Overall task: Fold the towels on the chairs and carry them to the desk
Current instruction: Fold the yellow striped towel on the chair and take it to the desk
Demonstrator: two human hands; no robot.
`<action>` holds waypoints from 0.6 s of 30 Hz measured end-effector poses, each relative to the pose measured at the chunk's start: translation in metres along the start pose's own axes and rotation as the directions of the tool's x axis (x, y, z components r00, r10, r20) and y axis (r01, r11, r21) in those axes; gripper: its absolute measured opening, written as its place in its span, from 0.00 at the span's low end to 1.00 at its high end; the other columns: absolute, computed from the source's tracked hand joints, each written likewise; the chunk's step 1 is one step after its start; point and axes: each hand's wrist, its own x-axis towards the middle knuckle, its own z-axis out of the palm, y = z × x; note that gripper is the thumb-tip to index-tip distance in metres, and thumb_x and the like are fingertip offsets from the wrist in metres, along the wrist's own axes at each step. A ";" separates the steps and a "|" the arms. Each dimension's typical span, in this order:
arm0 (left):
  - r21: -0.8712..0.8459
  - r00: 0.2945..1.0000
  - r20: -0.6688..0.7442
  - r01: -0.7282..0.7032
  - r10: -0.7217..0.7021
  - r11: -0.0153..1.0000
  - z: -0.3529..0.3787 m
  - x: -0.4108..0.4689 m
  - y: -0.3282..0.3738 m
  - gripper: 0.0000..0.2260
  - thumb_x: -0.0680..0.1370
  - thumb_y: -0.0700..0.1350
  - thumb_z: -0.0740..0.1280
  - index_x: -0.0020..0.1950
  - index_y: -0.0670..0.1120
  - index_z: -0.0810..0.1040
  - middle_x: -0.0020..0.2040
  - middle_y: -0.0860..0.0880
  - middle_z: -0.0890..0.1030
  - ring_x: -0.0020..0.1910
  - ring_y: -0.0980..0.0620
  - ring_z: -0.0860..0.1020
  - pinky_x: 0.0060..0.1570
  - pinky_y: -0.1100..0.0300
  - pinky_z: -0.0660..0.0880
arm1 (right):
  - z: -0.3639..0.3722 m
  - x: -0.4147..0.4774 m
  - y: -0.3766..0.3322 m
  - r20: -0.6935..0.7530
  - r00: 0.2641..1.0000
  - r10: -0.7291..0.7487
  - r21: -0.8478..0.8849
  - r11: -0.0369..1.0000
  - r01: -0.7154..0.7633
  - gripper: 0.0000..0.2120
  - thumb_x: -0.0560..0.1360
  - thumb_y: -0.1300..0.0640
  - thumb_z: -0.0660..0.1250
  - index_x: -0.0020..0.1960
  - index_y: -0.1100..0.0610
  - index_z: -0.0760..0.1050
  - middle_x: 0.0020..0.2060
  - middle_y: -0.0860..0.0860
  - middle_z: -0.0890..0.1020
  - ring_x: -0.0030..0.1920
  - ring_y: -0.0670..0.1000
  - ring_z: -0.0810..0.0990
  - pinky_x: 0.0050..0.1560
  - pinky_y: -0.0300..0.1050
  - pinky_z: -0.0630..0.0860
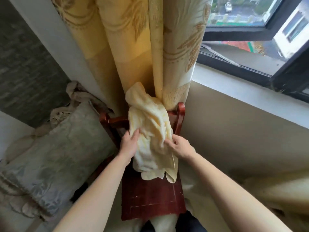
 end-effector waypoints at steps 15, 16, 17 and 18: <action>0.222 0.936 -0.167 0.343 -0.310 0.913 -0.145 -0.012 -0.160 0.19 0.79 0.39 0.61 0.70 0.39 0.70 0.68 0.39 0.74 0.67 0.40 0.72 0.66 0.50 0.70 | 0.055 -0.105 0.055 -0.301 0.880 0.369 -0.007 0.921 -0.389 0.15 0.84 0.56 0.52 0.38 0.56 0.63 0.44 0.58 0.74 0.55 0.62 0.76 0.49 0.48 0.63; 0.169 0.937 -0.169 0.332 -0.305 0.928 -0.149 -0.011 -0.153 0.18 0.80 0.38 0.59 0.70 0.40 0.69 0.68 0.39 0.74 0.67 0.40 0.72 0.67 0.49 0.69 | 0.046 -0.108 0.056 -0.362 0.841 0.403 0.102 0.913 -0.394 0.14 0.84 0.57 0.52 0.40 0.58 0.65 0.44 0.58 0.73 0.55 0.62 0.75 0.48 0.47 0.62; 0.117 0.939 -0.177 0.317 -0.294 0.941 -0.152 -0.010 -0.149 0.17 0.81 0.39 0.57 0.70 0.39 0.70 0.67 0.39 0.74 0.66 0.40 0.72 0.67 0.48 0.69 | 0.039 -0.110 0.053 -0.403 0.803 0.439 0.208 0.899 -0.386 0.13 0.84 0.57 0.52 0.44 0.60 0.68 0.46 0.59 0.73 0.55 0.61 0.75 0.47 0.46 0.62; 0.066 0.939 -0.186 0.305 -0.288 0.950 -0.154 -0.012 -0.144 0.16 0.82 0.40 0.56 0.68 0.39 0.71 0.66 0.38 0.75 0.65 0.40 0.73 0.66 0.47 0.70 | 0.032 -0.113 0.049 -0.421 0.777 0.468 0.295 0.881 -0.371 0.12 0.84 0.57 0.51 0.49 0.62 0.70 0.48 0.59 0.73 0.55 0.59 0.73 0.47 0.44 0.61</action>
